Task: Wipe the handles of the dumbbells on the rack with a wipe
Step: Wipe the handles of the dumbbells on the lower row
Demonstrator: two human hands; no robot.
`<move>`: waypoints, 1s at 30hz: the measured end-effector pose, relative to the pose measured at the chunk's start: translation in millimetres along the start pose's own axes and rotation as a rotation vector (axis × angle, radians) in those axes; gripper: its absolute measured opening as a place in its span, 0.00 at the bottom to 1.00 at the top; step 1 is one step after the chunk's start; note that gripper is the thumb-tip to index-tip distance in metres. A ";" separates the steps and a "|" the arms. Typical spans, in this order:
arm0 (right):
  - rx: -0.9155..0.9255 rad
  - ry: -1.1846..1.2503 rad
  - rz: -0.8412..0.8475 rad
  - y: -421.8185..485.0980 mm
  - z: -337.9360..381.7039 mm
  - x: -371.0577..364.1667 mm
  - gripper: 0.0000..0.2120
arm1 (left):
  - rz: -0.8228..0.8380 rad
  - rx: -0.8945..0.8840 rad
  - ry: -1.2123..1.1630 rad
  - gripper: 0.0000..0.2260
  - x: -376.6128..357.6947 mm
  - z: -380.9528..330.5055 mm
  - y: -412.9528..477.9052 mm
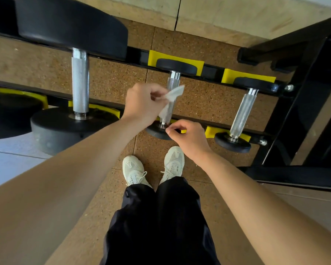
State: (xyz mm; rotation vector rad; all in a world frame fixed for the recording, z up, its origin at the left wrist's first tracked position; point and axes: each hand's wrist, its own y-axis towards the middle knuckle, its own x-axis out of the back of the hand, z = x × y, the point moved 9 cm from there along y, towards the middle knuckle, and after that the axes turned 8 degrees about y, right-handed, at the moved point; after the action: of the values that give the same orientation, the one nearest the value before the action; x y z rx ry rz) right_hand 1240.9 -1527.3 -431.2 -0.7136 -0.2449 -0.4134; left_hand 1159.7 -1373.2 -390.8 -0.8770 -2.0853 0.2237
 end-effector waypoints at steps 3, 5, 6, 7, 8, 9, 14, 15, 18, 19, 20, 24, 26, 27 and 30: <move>-0.033 0.056 0.035 0.5 -7.3 1.7 0.03 | -0.073 -0.163 0.070 0.11 -8.8 -24.1 8.8; -0.102 0.167 0.031 -1.2 -13.2 7.1 0.06 | -0.062 -0.189 0.180 0.10 -24.9 -20.9 8.7; -0.152 0.257 0.023 -2.5 -15.9 10.3 0.08 | -0.048 -0.190 0.217 0.09 -31.7 -16.6 5.7; -0.202 0.356 0.010 -3.5 -17.9 13.3 0.11 | -0.031 -0.182 0.233 0.08 -36.9 -11.1 1.3; -0.237 0.452 -0.010 -3.9 -18.4 16.3 0.14 | -0.004 -0.160 0.230 0.07 -40.5 -6.3 -4.0; -0.250 0.534 -0.030 -3.5 -17.8 18.9 0.16 | 0.031 -0.127 0.212 0.06 -43.5 -1.3 -9.5; -0.268 0.727 -0.041 1.9 -6.5 12.4 0.16 | 0.116 0.008 -0.081 0.07 -49.1 13.6 -30.9; -0.233 0.698 -0.030 3.7 -0.3 11.0 0.12 | 0.122 0.031 -0.135 0.08 -49.5 15.9 -32.8; -0.161 0.526 -0.130 19.0 12.2 24.5 0.12 | 0.018 0.083 -0.211 0.11 -36.0 25.5 -35.7; -0.178 0.515 -0.225 27.2 11.4 34.9 0.12 | -0.037 0.102 -0.187 0.13 -28.8 30.4 -36.7; -0.195 0.544 -0.327 35.5 9.8 45.4 0.13 | -0.066 0.120 -0.143 0.16 -24.2 35.7 -38.2; -0.201 0.528 -0.360 59.6 10.2 32.6 0.08 | 0.069 0.184 0.009 0.19 -37.5 55.3 -48.8; -0.144 0.246 -0.280 53.8 10.0 15.8 0.07 | 0.065 0.193 0.032 0.18 -39.8 59.7 -53.5; -0.105 0.116 -0.245 48.8 8.5 11.9 0.09 | 0.051 0.197 0.038 0.17 -38.2 59.6 -54.9; -0.078 -0.108 -0.075 34.5 -7.0 6.2 0.10 | 0.050 0.206 0.064 0.16 -34.3 55.5 -56.4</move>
State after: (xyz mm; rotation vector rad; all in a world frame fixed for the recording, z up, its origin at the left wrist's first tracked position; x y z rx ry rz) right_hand 1262.4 -1510.3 -454.1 -0.8059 -0.3598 -0.4579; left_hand 1102.6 -1429.4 -422.7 -0.8013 -1.9426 0.4233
